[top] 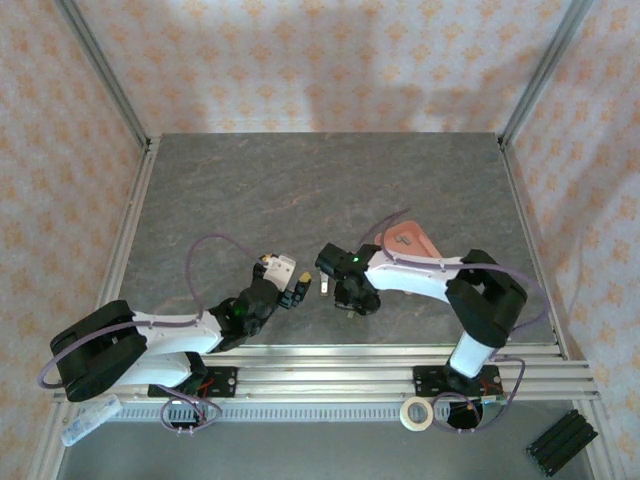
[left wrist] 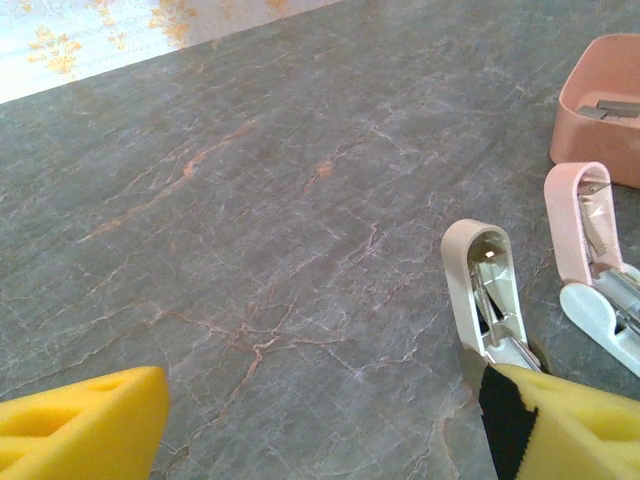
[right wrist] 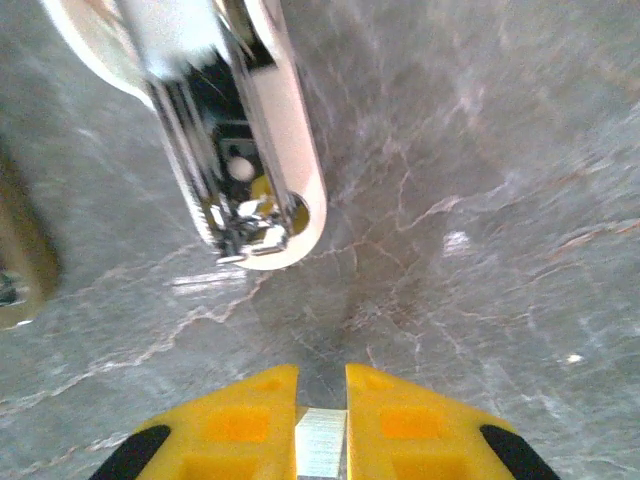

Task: Load the staples into the stapler

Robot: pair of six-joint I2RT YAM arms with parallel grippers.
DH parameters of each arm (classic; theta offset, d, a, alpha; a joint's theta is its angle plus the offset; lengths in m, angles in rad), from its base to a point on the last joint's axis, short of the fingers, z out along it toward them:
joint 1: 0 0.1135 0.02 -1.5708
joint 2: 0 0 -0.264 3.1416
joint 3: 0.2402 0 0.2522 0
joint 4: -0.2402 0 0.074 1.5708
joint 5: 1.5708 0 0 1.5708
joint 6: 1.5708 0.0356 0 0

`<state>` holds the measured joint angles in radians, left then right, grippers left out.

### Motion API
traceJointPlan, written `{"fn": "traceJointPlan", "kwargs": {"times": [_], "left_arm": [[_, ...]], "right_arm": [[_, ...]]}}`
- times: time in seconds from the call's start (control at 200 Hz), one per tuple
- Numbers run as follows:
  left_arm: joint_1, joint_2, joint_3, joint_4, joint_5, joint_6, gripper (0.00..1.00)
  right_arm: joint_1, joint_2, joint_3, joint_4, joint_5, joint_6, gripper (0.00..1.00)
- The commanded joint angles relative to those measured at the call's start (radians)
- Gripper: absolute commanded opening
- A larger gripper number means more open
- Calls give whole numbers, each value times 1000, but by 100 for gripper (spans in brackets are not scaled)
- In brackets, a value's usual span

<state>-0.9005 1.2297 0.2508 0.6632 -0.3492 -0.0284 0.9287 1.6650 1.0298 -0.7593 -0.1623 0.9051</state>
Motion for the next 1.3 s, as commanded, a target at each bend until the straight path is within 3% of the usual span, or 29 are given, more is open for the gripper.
{"fn": "traceJointPlan", "kwargs": {"times": [0.0,0.2,0.455,1.296], "left_arm": [[8,-13,-23,38,-30,-46,83],[8,-9,-19,38,-19,-70,83],[7,6,-7,33,-33,-59,83],[7,42,13,48,-17,-42,83]], "right_arm": [[0,-81,55,-8,157,-80,16],[-34,-105,86,33,244,-227,16],[-72,-55,89,84,236,-342,16],[-74,25,53,135,205,-327,16]]}}
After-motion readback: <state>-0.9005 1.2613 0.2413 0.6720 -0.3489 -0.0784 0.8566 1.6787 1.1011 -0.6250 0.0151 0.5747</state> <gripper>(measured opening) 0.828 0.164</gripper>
